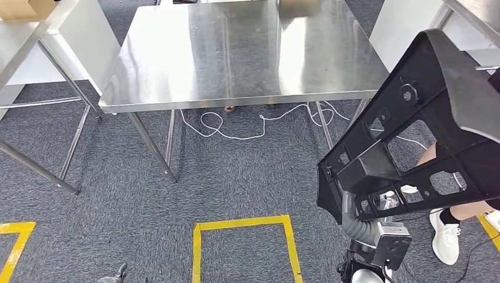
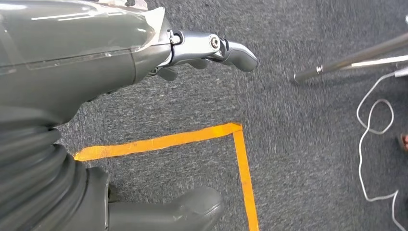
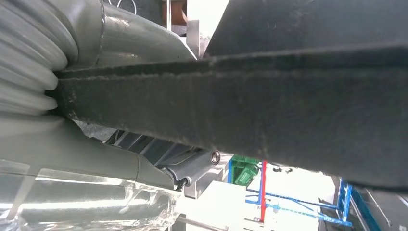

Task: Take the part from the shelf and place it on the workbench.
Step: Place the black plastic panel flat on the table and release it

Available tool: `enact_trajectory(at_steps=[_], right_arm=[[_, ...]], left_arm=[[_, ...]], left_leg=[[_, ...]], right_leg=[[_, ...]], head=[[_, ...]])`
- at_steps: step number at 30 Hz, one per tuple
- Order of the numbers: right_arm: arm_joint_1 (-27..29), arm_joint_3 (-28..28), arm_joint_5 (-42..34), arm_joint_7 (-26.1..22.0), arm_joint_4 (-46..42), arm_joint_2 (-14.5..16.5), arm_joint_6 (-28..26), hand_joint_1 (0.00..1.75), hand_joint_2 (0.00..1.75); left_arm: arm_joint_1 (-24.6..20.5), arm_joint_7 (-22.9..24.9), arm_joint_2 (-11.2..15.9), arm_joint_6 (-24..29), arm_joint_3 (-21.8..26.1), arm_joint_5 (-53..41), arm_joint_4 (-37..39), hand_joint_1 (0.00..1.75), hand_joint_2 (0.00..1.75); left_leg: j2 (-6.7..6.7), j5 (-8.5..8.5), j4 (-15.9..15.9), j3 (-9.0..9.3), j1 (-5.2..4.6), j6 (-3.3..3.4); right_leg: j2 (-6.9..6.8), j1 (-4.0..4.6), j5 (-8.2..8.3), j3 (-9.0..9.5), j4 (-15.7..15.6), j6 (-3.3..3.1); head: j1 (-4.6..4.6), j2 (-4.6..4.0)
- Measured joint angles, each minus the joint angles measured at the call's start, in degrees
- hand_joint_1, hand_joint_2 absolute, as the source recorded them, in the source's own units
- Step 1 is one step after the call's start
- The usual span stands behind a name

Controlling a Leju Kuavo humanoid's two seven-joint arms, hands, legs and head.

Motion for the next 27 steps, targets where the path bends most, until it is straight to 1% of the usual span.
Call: enact_trajectory(at_steps=[1,2,3,4,5,6,8,9,10,11,12,13,14,15,16,17,18,19,20,21,22,23,24,25,27], right_arm=[[0.0,0.0,-0.1,0.0,0.1,0.0,0.0,1.75,1.75],[-0.1,0.1,-0.1,0.0,0.1,0.0,-0.1,1.75,1.75],[-0.1,0.1,-0.2,0.0,0.2,0.0,-0.2,1.75,1.75],[-0.2,0.2,-0.2,-0.1,0.2,-0.1,-0.2,1.75,1.75],[-0.2,0.4,-0.1,-0.1,0.2,-0.1,-0.3,1.75,1.75],[-0.3,0.5,0.0,-0.1,0.2,-0.2,-0.4,1.75,1.75],[-0.3,0.8,0.4,-0.1,0.2,-0.4,-0.6,1.75,1.75],[-0.3,1.0,0.6,-0.1,0.3,-0.4,-0.7,1.75,1.75],[-0.3,1.2,0.8,-0.1,0.4,-0.4,-0.9,1.75,1.75],[-0.3,1.4,1.0,-0.1,0.4,-0.5,-1.0,1.75,1.75],[-0.4,1.6,1.1,-0.1,0.5,-0.5,-1.1,1.75,1.75],[-0.5,1.8,1.2,-0.1,0.6,-0.6,-1.1,1.75,1.75],[-0.6,2.0,1.3,-0.1,0.7,-0.6,-1.1,1.75,1.75],[-0.8,2.1,1.4,-0.1,0.8,-0.7,-1.1,1.75,1.75],[-0.9,2.3,1.4,-0.1,1.0,-0.8,-1.1,1.75,1.75],[-1.0,2.3,1.4,0.0,1.2,-0.9,-1.1,1.75,1.75],[-1.1,2.4,1.4,0.0,1.4,-1.0,-1.1,1.75,1.75],[-1.3,2.4,1.4,0.0,1.6,-1.1,-1.1,1.75,1.75],[-1.5,2.4,1.4,0.1,1.8,-1.1,-1.1,1.75,1.75],[-1.8,2.5,1.4,0.1,2.0,-1.2,-1.1,1.75,1.75],[-2.2,2.5,1.4,0.2,2.2,-1.3,-1.1,1.75,1.75],[-2.5,2.6,1.5,0.2,2.4,-1.3,-1.1,1.75,1.75],[-2.8,2.7,1.5,0.2,2.5,-1.4,-1.1,1.75,1.75],[-3.0,2.8,1.5,0.3,2.7,-1.4,-1.1,1.75,1.75],[-3.2,2.9,1.5,0.3,2.9,-1.4,-1.2,1.75,1.75]], left_arm=[[-0.1,0.0,0.0,0.1,0.0,0.0,0.1,0.00,1.75],[-0.2,0.0,0.0,0.3,0.0,-0.1,0.1,0.00,1.75],[-0.4,0.0,0.1,0.5,0.0,-0.2,0.2,0.00,1.75],[-0.5,0.0,0.1,0.7,0.0,-0.3,0.3,0.00,1.75],[-0.6,0.0,0.1,0.9,0.0,-0.4,0.4,0.00,1.75],[-0.7,0.0,0.2,1.0,-0.1,-0.5,0.5,0.00,1.75],[-0.8,0.0,0.2,1.4,-0.2,-0.6,0.7,0.00,1.75],[-0.9,0.0,0.2,1.5,-0.2,-0.6,0.8,0.00,1.75],[-1.0,0.0,0.2,1.7,-0.2,-0.6,1.0,0.00,1.75],[-1.0,0.0,0.3,1.8,-0.3,-0.6,1.1,0.00,1.75],[-1.1,0.0,0.3,1.9,-0.4,-0.6,1.2,0.00,1.75],[-1.1,0.0,0.3,2.0,-0.5,-0.6,1.3,0.00,1.75],[-1.2,0.0,0.3,2.0,-0.6,-0.6,1.4,0.00,1.75],[-1.2,0.0,0.3,2.0,-0.6,-0.7,1.5,0.00,1.75],[-1.2,0.0,0.3,2.1,-0.7,-0.7,1.7,0.00,1.75],[-1.2,0.0,0.3,2.1,-0.7,-0.7,1.9,0.00,1.75],[-1.3,0.0,0.4,2.2,-0.8,-0.7,2.1,0.00,1.75],[-1.3,0.0,0.4,2.2,-1.0,-0.8,2.3,0.00,1.75],[-1.4,0.0,0.4,2.2,-1.1,-0.8,2.5,0.00,1.75],[-1.5,0.0,0.4,2.2,-1.4,-0.9,2.7,0.00,1.75],[-1.6,0.0,0.4,2.2,-1.5,-0.9,2.9,0.00,1.75],[-1.8,0.0,0.4,2.2,-1.6,-0.9,3.1,0.00,1.75],[-2.0,0.0,0.4,2.3,-1.6,-0.9,3.2,0.00,1.75],[-2.1,0.0,0.4,2.3,-1.6,-0.9,3.4,0.00,1.75],[-2.2,0.0,0.4,2.5,-1.7,-0.9,3.5,0.00,1.75]], left_leg=[[-0.05,2.28,-3.3,1.20,0.06,0.15],[-0.25,4.47,-7.5,2.84,0.10,0.36],[-0.47,6.02,-10.9,4.26,0.03,0.56],[-0.65,6.86,-13.2,5.18,-0.08,0.76],[-0.78,7.12,-14.3,5.56,-0.16,0.83],[-0.76,7.14,-14.4,5.56,-0.32,0.82],[-0.76,7.28,-14.5,5.54,-0.68,0.91],[-0.79,7.23,-14.4,5.48,-1.09,1.25],[-0.82,7.24,-14.4,5.46,-1.39,1.82],[-0.75,7.44,-14.7,5.62,-1.46,2.52],[-0.63,7.78,-15.3,5.92,-1.39,3.18],[-0.47,8.17,-16.1,6.28,-1.12,3.67],[-0.26,8.50,-16.7,6.58,-0.89,3.96],[-0.10,8.60,-17.0,6.71,-0.86,4.09],[0.04,8.57,-17.0,6.71,-0.88,4.19],[0.17,8.52,-17.0,6.70,-0.97,4.23],[0.26,8.47,-17.0,6.71,-1.07,4.25],[0.29,8.42,-17.0,6.75,-1.15,4.21],[0.30,8.35,-16.9,6.83,-1.23,4.11],[0.30,8.23,-16.8,6.91,-1.30,3.97],[0.30,8.03,-16.6,6.97,-1.48,3.74],[0.31,7.82,-16.5,7.00,-1.64,3.48],[0.31,7.63,-16.3,7.00,-1.77,3.23],[0.34,7.50,-16.2,7.00,-1.84,3.00],[0.33,7.16,-15.9,6.94,-1.65,2.46]], right_leg=[[0.34,-0.02,-0.02,0.12,0.0,0.01],[0.60,-0.04,-0.05,0.21,0.0,0.07],[0.79,0.10,-0.10,0.21,0.0,0.17],[0.93,0.23,-0.14,0.15,0.0,0.32],[0.99,0.51,-0.32,0.04,0.1,0.40],[1.02,0.84,-0.42,-0.06,0.1,0.47],[0.96,0.98,-0.56,-0.10,0.1,0.68],[0.93,0.78,-0.39,-0.02,-0.1,1.06],[0.91,0.33,-0.22,0.08,-0.4,1.60],[0.90,0.32,-0.03,0.26,-0.8,2.16],[0.57,0.22,-0.11,0.24,-0.8,2.61],[0.15,0.31,-0.67,-0.14,0.1,2.74],[-0.32,0.57,-1.78,-1.11,2.2,2.59],[-0.78,0.51,-3.34,-2.70,5.5,2.29],[-0.92,0.53,-4.91,-4.55,9.4,2.05],[-0.98,0.52,-6.06,-6.19,12.7,1.98],[-0.99,0.53,-6.38,-7.03,14.4,2.14],[-1.01,0.54,-5.77,-6.76,13.8,2.47],[-1.07,0.55,-4.42,-5.35,11.0,2.86],[-1.26,0.56,-2.78,-3.28,6.9,3.16],[-1.50,0.67,-1.45,-1.37,2.9,3.13],[-1.68,0.74,-0.56,0.08,0.1,2.81],[-1.80,0.84,-0.21,0.83,-1.3,2.35],[-1.76,0.97,-0.17,1.01,-1.7,1.81],[-1.56,0.67,-0.10,1.32,-1.9,1.11]], head=[[-0.01,0.00],[0.00,0.00],[0.00,0.00],[0.02,-0.01],[0.05,0.00],[0.09,0.00],[0.16,0.00],[0.14,0.01],[0.09,0.01],[0.04,0.01],[0.05,0.01],[0.17,0.01],[0.33,0.00],[0.47,0.00],[0.57,0.00],[0.58,0.00],[0.58,0.00],[0.59,0.00],[0.59,0.00],[0.58,0.00],[0.58,0.00],[0.56,-0.01],[0.54,-0.01],[0.50,-0.01],[0.49,-0.01]])
